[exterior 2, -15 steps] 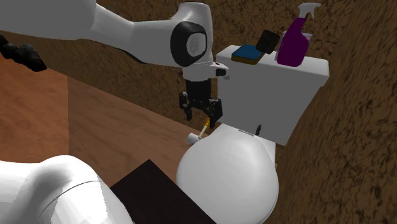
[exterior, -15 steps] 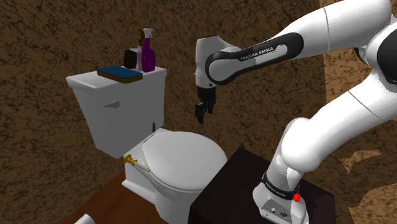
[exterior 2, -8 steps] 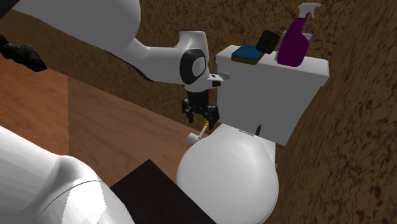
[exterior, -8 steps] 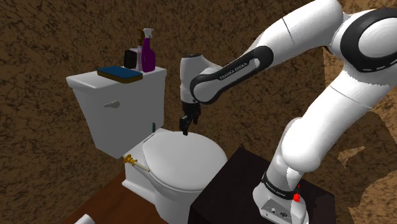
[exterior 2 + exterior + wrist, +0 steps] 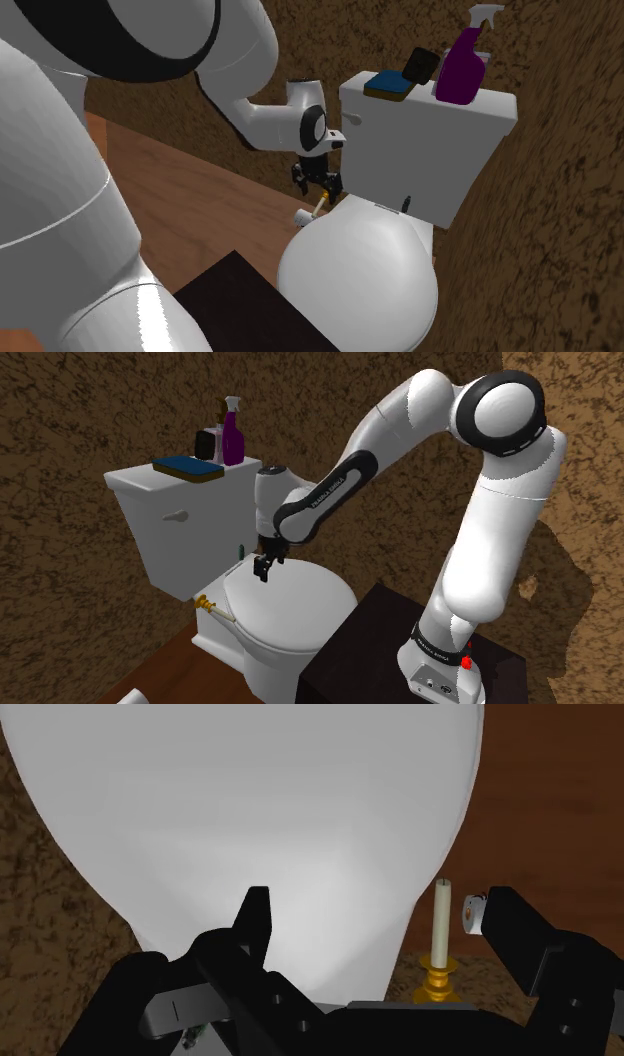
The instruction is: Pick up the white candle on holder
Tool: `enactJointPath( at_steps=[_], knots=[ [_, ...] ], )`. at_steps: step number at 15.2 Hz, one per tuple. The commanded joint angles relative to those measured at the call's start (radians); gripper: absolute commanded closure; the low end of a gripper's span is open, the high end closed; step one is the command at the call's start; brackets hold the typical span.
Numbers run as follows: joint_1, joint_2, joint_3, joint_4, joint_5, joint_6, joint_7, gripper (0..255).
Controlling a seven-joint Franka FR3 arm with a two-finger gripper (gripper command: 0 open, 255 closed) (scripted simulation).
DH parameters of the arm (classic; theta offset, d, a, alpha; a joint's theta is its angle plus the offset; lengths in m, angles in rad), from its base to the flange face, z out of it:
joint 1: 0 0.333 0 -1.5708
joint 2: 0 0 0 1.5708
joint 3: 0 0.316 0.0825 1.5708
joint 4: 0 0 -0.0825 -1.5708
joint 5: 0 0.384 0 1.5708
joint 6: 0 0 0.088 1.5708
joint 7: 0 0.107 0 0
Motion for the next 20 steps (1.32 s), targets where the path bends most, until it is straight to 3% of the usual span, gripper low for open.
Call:
enactJointPath(
  at_steps=[1,10,17,20],
  knots=[
    [0.009,0.068,0.001,0.033,-0.038,0.045,0.038,0],
    [0.104,0.413,-0.05,0.293,-0.201,0.166,0.193,0],
    [0.184,0.675,-0.093,0.566,-0.252,0.194,0.244,0],
    [0.191,0.708,-0.101,0.587,-0.258,0.208,0.252,0]
  ],
)
